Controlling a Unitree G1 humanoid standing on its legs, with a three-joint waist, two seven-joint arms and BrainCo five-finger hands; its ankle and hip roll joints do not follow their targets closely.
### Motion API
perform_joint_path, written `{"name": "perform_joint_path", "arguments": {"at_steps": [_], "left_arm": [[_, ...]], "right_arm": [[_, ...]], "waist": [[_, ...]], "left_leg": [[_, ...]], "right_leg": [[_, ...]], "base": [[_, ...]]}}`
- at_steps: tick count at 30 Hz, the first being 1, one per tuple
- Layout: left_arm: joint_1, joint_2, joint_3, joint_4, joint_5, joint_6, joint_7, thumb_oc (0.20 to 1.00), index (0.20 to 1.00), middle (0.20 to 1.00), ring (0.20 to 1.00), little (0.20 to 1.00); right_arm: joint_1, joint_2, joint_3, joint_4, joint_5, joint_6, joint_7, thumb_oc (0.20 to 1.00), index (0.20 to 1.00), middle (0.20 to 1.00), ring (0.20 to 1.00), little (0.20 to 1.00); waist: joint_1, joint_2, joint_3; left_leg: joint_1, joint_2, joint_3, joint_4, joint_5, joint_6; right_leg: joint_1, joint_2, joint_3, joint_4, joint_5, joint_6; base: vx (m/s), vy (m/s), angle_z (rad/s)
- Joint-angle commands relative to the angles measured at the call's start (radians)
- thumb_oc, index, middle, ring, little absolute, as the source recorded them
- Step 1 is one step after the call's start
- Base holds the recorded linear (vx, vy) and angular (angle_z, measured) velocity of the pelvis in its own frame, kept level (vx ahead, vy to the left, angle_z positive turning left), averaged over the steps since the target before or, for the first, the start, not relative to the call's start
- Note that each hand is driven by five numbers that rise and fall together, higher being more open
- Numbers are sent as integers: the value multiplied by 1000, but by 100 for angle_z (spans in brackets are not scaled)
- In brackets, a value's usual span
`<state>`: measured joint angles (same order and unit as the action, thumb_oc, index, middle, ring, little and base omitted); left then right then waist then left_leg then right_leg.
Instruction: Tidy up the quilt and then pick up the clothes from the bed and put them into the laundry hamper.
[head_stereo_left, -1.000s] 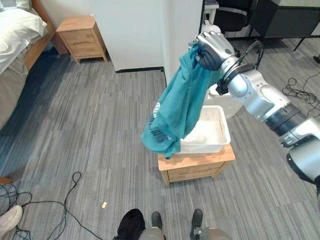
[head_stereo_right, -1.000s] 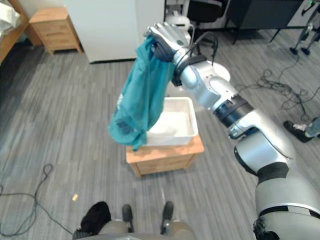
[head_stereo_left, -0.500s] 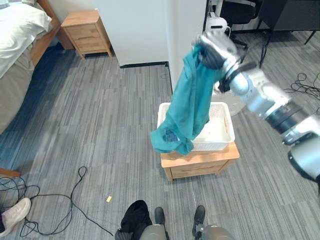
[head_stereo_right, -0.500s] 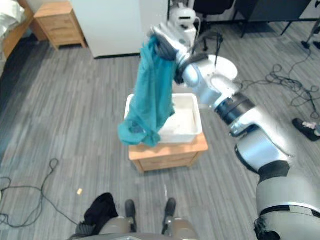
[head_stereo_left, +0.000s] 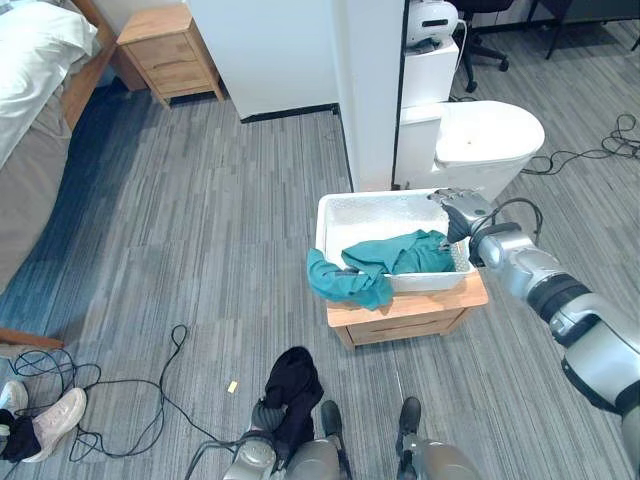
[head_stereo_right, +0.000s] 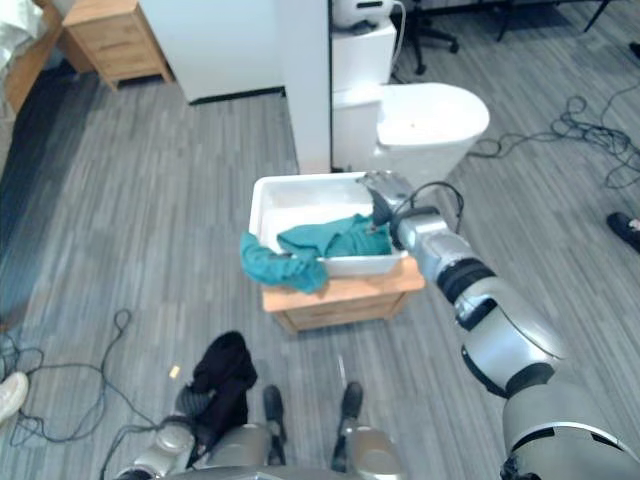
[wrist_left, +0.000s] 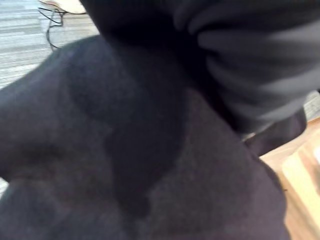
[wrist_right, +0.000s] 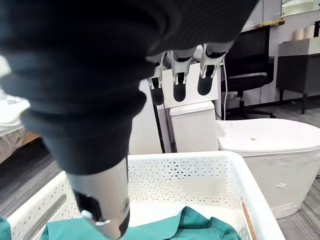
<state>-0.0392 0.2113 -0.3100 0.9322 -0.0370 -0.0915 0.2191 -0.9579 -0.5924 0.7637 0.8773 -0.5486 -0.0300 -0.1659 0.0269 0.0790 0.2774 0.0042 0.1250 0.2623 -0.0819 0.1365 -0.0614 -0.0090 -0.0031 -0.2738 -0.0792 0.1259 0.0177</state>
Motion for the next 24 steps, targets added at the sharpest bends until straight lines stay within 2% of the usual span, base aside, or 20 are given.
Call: {"name": "perform_joint_path", "arguments": {"at_steps": [1, 2, 4, 6, 8, 11, 12, 13, 14, 15, 16, 18, 19, 20, 21, 22, 24], "left_arm": [[-26, 93, -37, -166, -24, -85, 15, 200, 200, 200, 200, 200], [-23, 96, -39, -170, -24, -82, 15, 200, 200, 200, 200, 200], [0, 130, 4, -331, -54, -105, -3, 200, 200, 200, 200, 200], [53, 229, 108, -634, -77, -145, -55, 200, 200, 200, 200, 200], [63, 244, 124, -670, -83, -148, -69, 200, 200, 200, 200, 200], [54, 291, 181, -811, -189, -161, -147, 200, 200, 200, 200, 200], [34, 307, 202, -857, -218, -160, -158, 200, 200, 200, 200, 200], [34, 307, 202, -857, -218, -160, -158, 200, 200, 200, 200, 200], [-32, 300, 245, -890, -265, -150, -146, 200, 200, 200, 200, 200], [-33, 300, 245, -890, -265, -150, -146, 200, 200, 200, 200, 200], [-156, 310, 241, -839, -227, -143, -99, 200, 200, 200, 200, 200], [-226, 322, 226, -793, -208, -140, -74, 200, 200, 200, 200, 200], [-354, 332, 190, -694, -165, -126, -24, 200, 200, 200, 200, 200], [-402, 338, 172, -648, -143, -113, -5, 200, 200, 200, 200, 200], [-567, 357, 82, -446, -54, -79, 52, 200, 200, 200, 200, 200], [-570, 357, 81, -444, -55, -80, 52, 200, 200, 200, 200, 200], [-656, 373, 36, -335, -20, -53, 65, 200, 200, 200, 200, 200]], "right_arm": [[73, -62, -95, -37, 34, 12, -74, 1000, 1000, 1000, 1000, 1000], [79, -63, -99, -42, 33, 13, -73, 1000, 1000, 1000, 1000, 1000], [240, -104, -212, -96, 69, 24, -89, 1000, 1000, 1000, 1000, 1000], [576, -155, -406, -115, 64, 27, -87, 1000, 1000, 1000, 1000, 1000], [640, -155, -437, -101, 57, 24, -83, 1000, 1000, 1000, 1000, 1000], [808, -107, -508, 5, 65, 25, -56, 1000, 1000, 1000, 1000, 1000], [858, -60, -542, 91, 108, 34, -47, 1000, 1000, 1000, 1000, 1000], [858, -60, -542, 92, 108, 34, -47, 1000, 1000, 1000, 1000, 1000], [912, 27, -606, 314, 205, 68, -27, 1000, 1000, 1000, 1000, 1000], [910, 27, -606, 315, 205, 67, -27, 1000, 1000, 1000, 1000, 1000], [950, 62, -616, 443, 200, 100, -7, 1000, 1000, 1000, 1000, 1000], [963, 66, -616, 467, 197, 102, -1, 1000, 1000, 1000, 1000, 1000], [992, 73, -623, 474, 216, 101, -3, 1000, 1000, 1000, 1000, 1000], [1003, 72, -626, 461, 228, 98, -8, 1000, 1000, 1000, 1000, 1000], [1021, 70, -607, 409, 254, 85, -18, 1000, 1000, 1000, 1000, 1000], [1020, 71, -608, 409, 254, 85, -18, 1000, 1000, 1000, 1000, 1000], [1010, 71, -591, 387, 265, 79, -30, 1000, 1000, 1000, 1000, 1000]], "waist": [[-7, -74, 7], [-4, -76, 5], [-16, -76, 4], [-40, -75, -8], [-45, -76, -13], [-66, -77, -24], [-78, -76, -28], [-77, -76, -28], [-104, -74, -31], [-103, -74, -31], [-130, -70, -26], [-143, -70, -19], [-173, -67, -3], [-190, -66, 4], [-241, -60, 39], [-239, -59, 38], [-262, -54, 54]], "left_leg": [[51, 4, 21, -5, -97, -61], [52, 4, 21, -5, -97, -61], [60, 2, 27, -5, -105, -59], [78, 0, 35, -5, -115, -56], [83, 1, 37, -5, -118, -55], [97, 4, 51, -5, -117, -57], [101, 3, 57, -5, -118, -57], [101, 3, 57, -5, -118, -57], [120, 2, 71, -5, -126, -56], [117, 3, 71, -5, -123, -56], [127, 3, 78, -5, -128, -56], [124, 4, 81, -5, -124, -57], [115, 5, 91, -5, -120, -58], [111, 5, 97, -5, -119, -58], [89, 3, 124, -5, -114, -59], [85, 4, 126, -5, -111, -59], [66, 2, 143, -5, -109, -58]], "right_leg": [[52, -90, 70, 44, -185, 122], [52, -90, 70, 44, -185, 123], [58, -95, 70, 48, -186, 128], [70, -100, 74, 50, -188, 134], [74, -100, 76, 50, -188, 134], [79, -98, 87, 48, -185, 135], [80, -96, 93, 49, -185, 134], [79, -96, 93, 49, -185, 134], [87, -95, 104, 53, -192, 132], [84, -94, 105, 52, -189, 131], [88, -93, 113, 54, -197, 129], [82, -91, 119, 54, -194, 126], [63, -91, 131, 59, -192, 127], [53, -91, 137, 60, -190, 128], [5, -93, 167, 75, -181, 135], [0, -92, 168, 74, -178, 134], [-40, -91, 189, 84, -171, 141]], "base": [[-18, 12, 6], [-15, 14, 7], [-13, 9, 5], [-16, 2, -11], [4, -1, -4], [-7, -6, -7], [-13, 0, -18], [27, 15, -19], [19, 11, -18], [32, 16, -14], [-3, 0, -15], [-30, 3, -17], [-67, 11, -15], [-146, 50, -19], [-118, 45, -16], [-137, 52, -40], [-99, 26, -52]]}}
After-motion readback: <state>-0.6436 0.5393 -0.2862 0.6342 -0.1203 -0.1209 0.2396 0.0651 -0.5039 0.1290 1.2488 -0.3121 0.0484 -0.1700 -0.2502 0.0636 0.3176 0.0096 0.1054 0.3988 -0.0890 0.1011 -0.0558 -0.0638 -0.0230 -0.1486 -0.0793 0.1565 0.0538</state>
